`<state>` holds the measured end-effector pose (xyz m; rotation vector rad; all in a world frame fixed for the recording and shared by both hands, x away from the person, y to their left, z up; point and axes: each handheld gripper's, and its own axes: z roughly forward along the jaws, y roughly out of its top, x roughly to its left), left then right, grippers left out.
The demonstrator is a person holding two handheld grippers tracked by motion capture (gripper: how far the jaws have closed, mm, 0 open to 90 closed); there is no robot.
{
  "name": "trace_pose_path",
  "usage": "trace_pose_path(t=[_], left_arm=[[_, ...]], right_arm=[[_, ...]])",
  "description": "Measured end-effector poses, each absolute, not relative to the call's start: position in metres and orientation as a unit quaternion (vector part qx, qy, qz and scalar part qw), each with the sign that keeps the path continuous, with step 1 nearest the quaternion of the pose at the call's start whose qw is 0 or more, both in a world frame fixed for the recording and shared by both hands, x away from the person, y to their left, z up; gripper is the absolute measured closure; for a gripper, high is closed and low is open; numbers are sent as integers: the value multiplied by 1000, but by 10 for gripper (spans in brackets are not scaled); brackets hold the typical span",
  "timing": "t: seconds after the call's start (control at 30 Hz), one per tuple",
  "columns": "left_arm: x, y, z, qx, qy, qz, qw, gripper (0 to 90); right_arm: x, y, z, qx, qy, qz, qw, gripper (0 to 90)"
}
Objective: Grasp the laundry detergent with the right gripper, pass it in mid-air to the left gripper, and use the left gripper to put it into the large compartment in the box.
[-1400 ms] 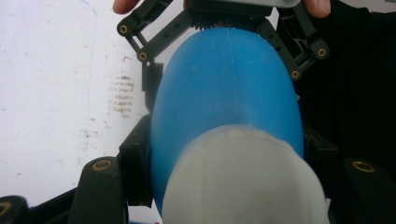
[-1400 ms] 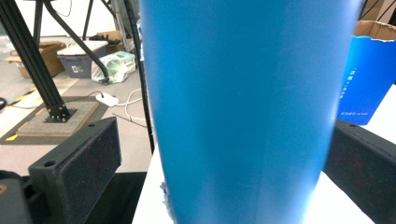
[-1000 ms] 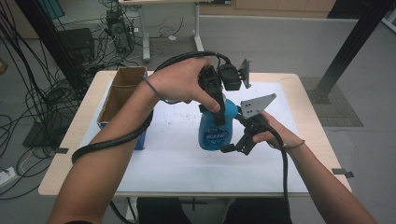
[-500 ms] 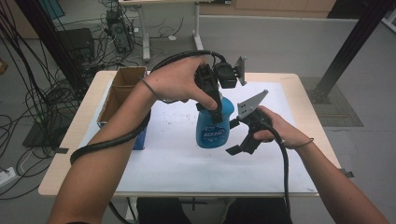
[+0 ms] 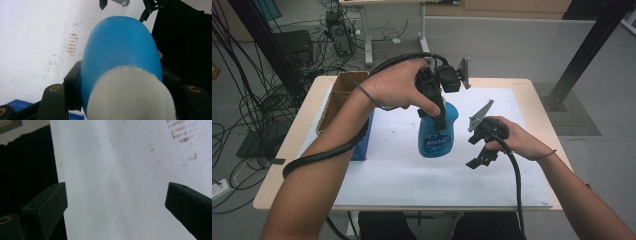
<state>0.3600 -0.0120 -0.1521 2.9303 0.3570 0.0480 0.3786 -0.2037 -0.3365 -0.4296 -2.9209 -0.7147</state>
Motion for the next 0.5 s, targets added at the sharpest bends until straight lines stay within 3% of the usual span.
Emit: trace_pose_path(t=[0.5], left_arm=[[365, -3, -154, 985, 142, 16, 96, 378]], right_arm=[[383, -217, -349, -187, -972, -138, 35, 55]])
